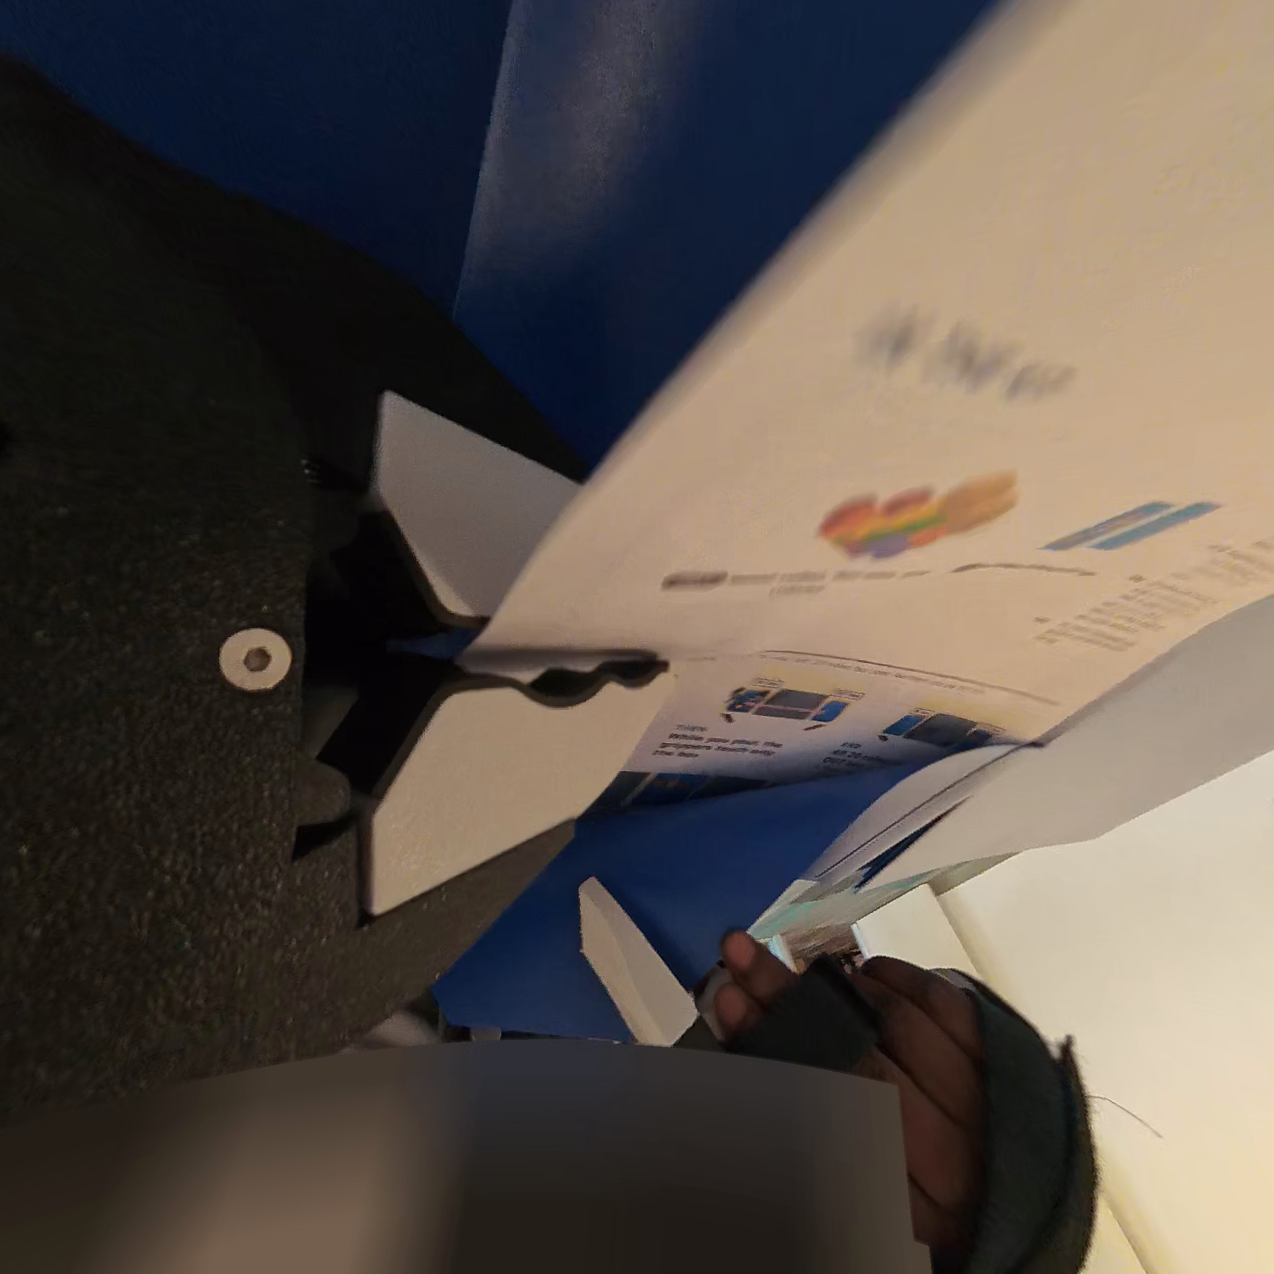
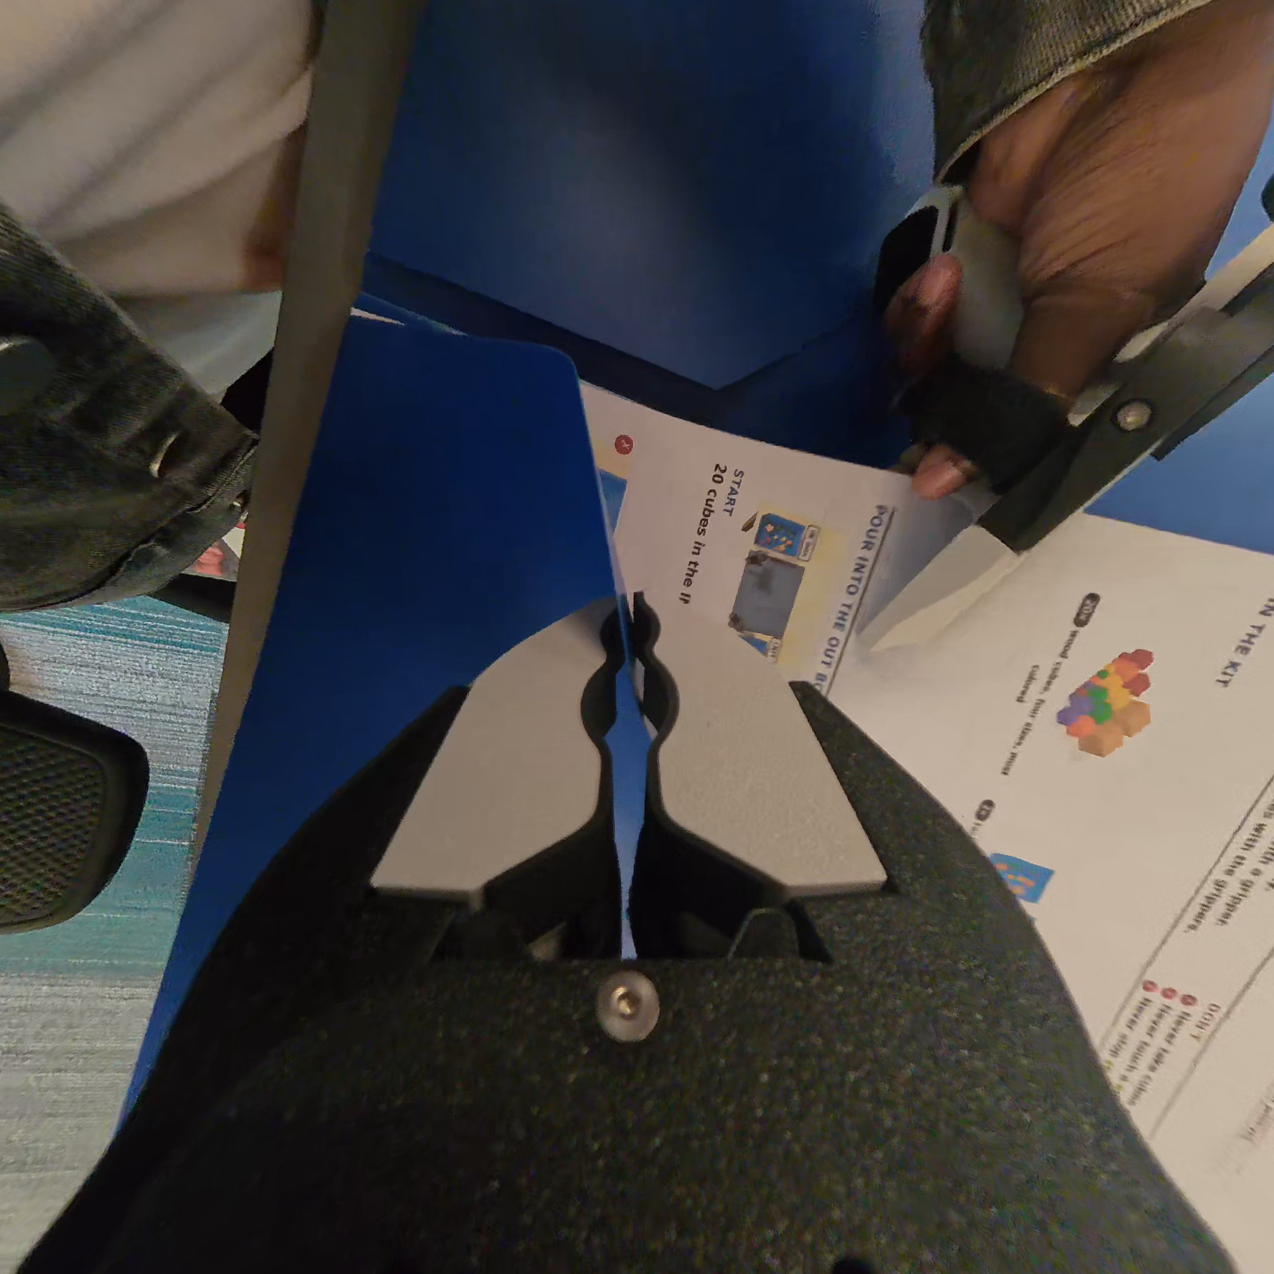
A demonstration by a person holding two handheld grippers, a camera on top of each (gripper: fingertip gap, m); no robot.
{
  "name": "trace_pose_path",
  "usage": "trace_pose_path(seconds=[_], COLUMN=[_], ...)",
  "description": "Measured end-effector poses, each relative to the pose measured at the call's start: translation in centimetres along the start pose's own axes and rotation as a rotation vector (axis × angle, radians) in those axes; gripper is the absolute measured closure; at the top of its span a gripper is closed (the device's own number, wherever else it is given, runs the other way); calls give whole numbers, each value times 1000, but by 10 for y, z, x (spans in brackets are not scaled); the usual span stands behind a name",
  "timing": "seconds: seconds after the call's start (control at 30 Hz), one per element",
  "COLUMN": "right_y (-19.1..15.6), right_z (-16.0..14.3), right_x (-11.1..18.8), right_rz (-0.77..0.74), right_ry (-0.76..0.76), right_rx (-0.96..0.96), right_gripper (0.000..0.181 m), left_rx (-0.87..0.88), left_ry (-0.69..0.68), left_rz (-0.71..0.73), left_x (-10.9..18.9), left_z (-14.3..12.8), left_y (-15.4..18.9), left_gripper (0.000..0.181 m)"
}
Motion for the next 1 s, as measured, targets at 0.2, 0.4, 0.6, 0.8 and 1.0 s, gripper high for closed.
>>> trace_pose_path(seconds=[0.2, 0.4, 0.6, 0.8, 1.0], right_y=[4, 26, 153, 232, 256], right_z=[-6, 7, -42, -63, -79], right_x=[1, 18, 13, -51, -98], right_rz=[-18, 0, -469, -535, -552], right_ry=[56, 333, 416, 235, 3], right_rx=[-76, -332, -825, -883, -804], right_gripper=[166, 122, 172, 181, 181], left_rx=[-149, -456, -536, -442, -500], left_ry=[-65, -169, -77, -32, -8], left_rz=[131, 527, 632, 636, 673], left_x=[4, 32, 42, 40, 37], left_z=[-8, -16, -22, -18, -19], left_y=[5, 0, -8, -25, -23], left_gripper=[116, 60, 141, 171, 172])
Point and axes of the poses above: each gripper's, where its closed fingertips meet, x back along the fingers, z out of its top, y = z × x across the jaws, the point moved 5 cm from there along x, back along the fingers, and after that the axes turned 6 degrees about -z, right-handed, at the moved point
